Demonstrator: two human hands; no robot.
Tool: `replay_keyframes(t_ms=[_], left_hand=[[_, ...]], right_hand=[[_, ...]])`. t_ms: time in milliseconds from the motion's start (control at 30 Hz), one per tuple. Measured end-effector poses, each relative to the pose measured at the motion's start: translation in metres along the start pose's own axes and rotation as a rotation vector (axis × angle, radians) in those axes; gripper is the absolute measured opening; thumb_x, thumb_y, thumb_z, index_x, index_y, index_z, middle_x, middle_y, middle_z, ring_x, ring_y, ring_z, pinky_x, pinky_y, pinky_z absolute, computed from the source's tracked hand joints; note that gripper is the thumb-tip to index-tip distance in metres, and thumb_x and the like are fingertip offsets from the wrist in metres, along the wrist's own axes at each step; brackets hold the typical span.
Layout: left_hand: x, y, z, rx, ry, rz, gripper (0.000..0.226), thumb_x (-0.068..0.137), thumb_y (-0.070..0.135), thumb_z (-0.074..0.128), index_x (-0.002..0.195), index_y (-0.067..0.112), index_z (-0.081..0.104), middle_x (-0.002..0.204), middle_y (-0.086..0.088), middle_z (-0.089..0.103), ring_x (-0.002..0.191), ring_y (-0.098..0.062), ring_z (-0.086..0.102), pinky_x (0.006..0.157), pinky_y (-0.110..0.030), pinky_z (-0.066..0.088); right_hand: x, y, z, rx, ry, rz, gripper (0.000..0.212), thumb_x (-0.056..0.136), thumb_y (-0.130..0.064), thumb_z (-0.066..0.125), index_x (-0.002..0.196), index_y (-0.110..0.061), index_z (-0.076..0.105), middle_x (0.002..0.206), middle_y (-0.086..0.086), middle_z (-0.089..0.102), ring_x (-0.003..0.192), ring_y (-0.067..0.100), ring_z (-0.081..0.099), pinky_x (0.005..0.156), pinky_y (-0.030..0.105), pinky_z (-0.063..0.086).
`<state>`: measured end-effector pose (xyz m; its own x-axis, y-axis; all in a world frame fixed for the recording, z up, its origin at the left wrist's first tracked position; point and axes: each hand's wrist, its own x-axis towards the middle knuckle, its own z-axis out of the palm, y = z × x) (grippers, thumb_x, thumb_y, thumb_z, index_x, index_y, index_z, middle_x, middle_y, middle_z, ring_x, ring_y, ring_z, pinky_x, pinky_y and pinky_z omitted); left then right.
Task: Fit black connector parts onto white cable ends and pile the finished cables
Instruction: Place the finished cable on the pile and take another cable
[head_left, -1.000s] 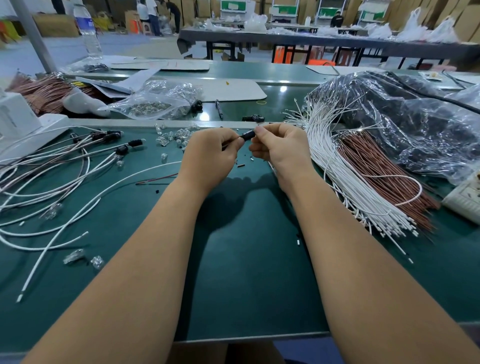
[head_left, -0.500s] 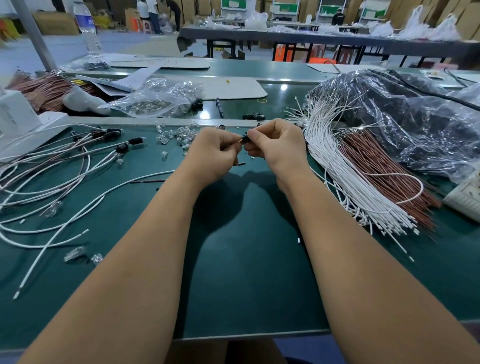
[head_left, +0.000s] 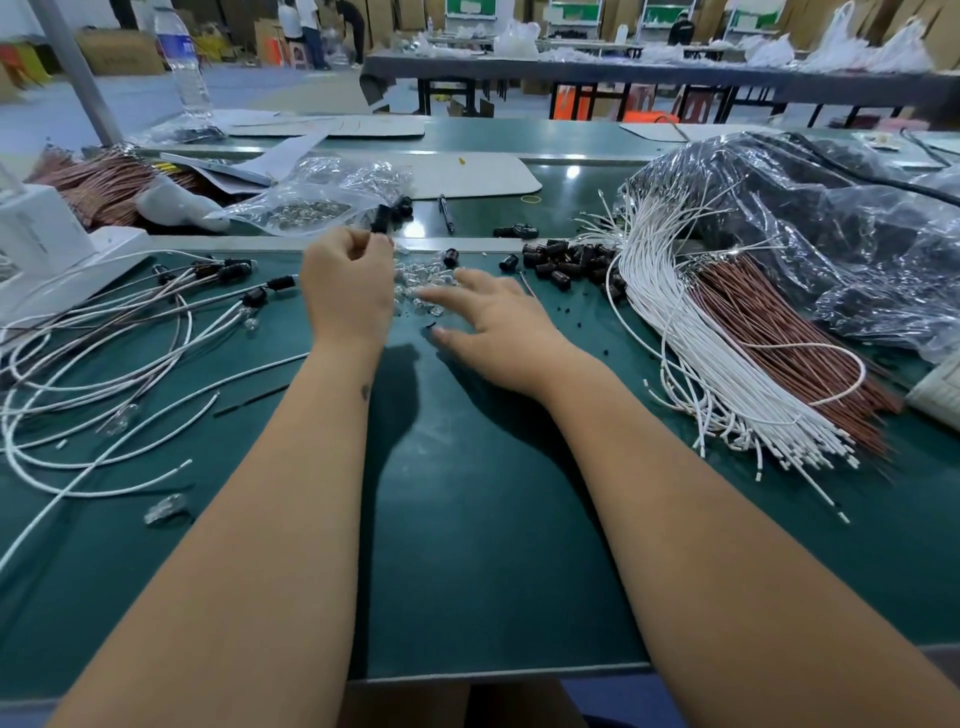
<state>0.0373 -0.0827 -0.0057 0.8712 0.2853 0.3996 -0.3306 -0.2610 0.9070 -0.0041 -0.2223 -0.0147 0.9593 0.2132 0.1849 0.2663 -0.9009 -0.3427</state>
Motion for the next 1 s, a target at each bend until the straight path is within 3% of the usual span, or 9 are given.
replay_keyframes(t_ms=[67,133,233,300,500,633,700,833,1000], left_hand=[[0.0,-0.001,0.001,0.004,-0.022,-0.021,0.028,0.088,0.016,0.056,0.06,0.018,0.054,0.042,0.011,0.041,0.044,-0.01,0.031,0.05,-0.025,0.026],[-0.001,-0.003,0.002,0.017,-0.062,-0.023,0.028,0.087,0.016,0.056,0.059,0.012,0.054,0.037,0.012,0.037,0.043,-0.01,0.027,0.049,-0.026,0.024],[-0.005,-0.001,0.004,0.027,-0.136,0.001,0.024,0.085,0.014,0.056,0.075,-0.007,0.061,0.05,0.002,0.039,0.05,-0.016,0.029,0.052,-0.028,0.026],[-0.009,-0.001,0.005,0.068,-0.219,0.007,0.021,0.086,0.015,0.056,0.081,-0.004,0.065,0.056,-0.003,0.042,0.052,-0.016,0.033,0.055,-0.027,0.029],[-0.016,0.003,0.011,0.223,-0.425,0.104,0.018,0.097,0.019,0.053,0.087,0.011,0.065,0.057,0.004,0.045,0.051,-0.009,0.036,0.049,-0.023,0.029],[-0.019,0.003,0.01,0.199,-0.527,0.151,0.016,0.097,0.015,0.055,0.09,0.008,0.068,0.055,0.003,0.038,0.048,-0.01,0.029,0.045,-0.019,0.024],[-0.02,0.003,0.01,0.205,-0.563,0.169,0.016,0.097,0.015,0.055,0.091,0.008,0.068,0.055,0.003,0.036,0.048,-0.009,0.028,0.046,-0.019,0.023],[-0.02,0.003,0.01,0.206,-0.594,0.186,0.016,0.096,0.014,0.056,0.093,0.006,0.07,0.059,-0.001,0.04,0.056,-0.015,0.033,0.055,-0.027,0.025],[-0.02,0.001,0.01,0.209,-0.598,0.186,0.015,0.095,0.013,0.057,0.09,0.008,0.07,0.059,-0.002,0.044,0.058,-0.017,0.037,0.056,-0.027,0.027]], right_hand=[[0.001,0.0,0.004,-0.1,-0.064,-0.005,0.042,0.101,-0.041,0.038,0.143,-0.042,0.04,0.158,-0.005,0.026,0.143,0.022,0.021,0.114,0.04,0.015],[0.003,0.002,0.004,-0.103,-0.015,-0.032,0.038,0.102,-0.032,0.038,0.139,-0.038,0.049,0.152,-0.007,0.037,0.138,0.021,0.03,0.11,0.039,0.021],[0.003,0.003,0.0,-0.144,0.119,-0.094,0.034,0.098,-0.02,0.047,0.123,-0.035,0.064,0.129,-0.007,0.059,0.117,0.021,0.047,0.096,0.035,0.035],[0.002,0.006,-0.002,-0.123,0.18,-0.089,0.029,0.094,-0.016,0.054,0.112,-0.031,0.072,0.115,-0.005,0.065,0.107,0.023,0.049,0.092,0.035,0.038],[0.002,0.014,-0.006,0.412,0.441,0.166,0.014,0.085,-0.015,0.069,0.1,-0.017,0.07,0.082,-0.005,0.064,0.083,0.017,0.058,0.085,0.036,0.049],[-0.002,0.025,-0.016,0.781,0.519,0.271,0.004,0.088,-0.014,0.068,0.086,-0.015,0.066,0.08,0.0,0.066,0.076,0.011,0.061,0.073,0.019,0.051],[-0.004,0.027,-0.017,0.868,0.514,0.276,0.008,0.091,-0.015,0.065,0.084,-0.017,0.065,0.077,-0.001,0.067,0.074,0.009,0.06,0.066,0.012,0.049],[-0.003,0.028,-0.018,0.93,0.502,0.304,0.016,0.094,-0.017,0.061,0.079,-0.02,0.063,0.072,-0.004,0.065,0.072,0.009,0.059,0.07,0.018,0.049],[-0.005,0.028,-0.019,0.956,0.459,0.299,0.016,0.094,-0.018,0.061,0.08,-0.016,0.067,0.066,-0.006,0.062,0.061,0.002,0.055,0.055,0.008,0.042]])
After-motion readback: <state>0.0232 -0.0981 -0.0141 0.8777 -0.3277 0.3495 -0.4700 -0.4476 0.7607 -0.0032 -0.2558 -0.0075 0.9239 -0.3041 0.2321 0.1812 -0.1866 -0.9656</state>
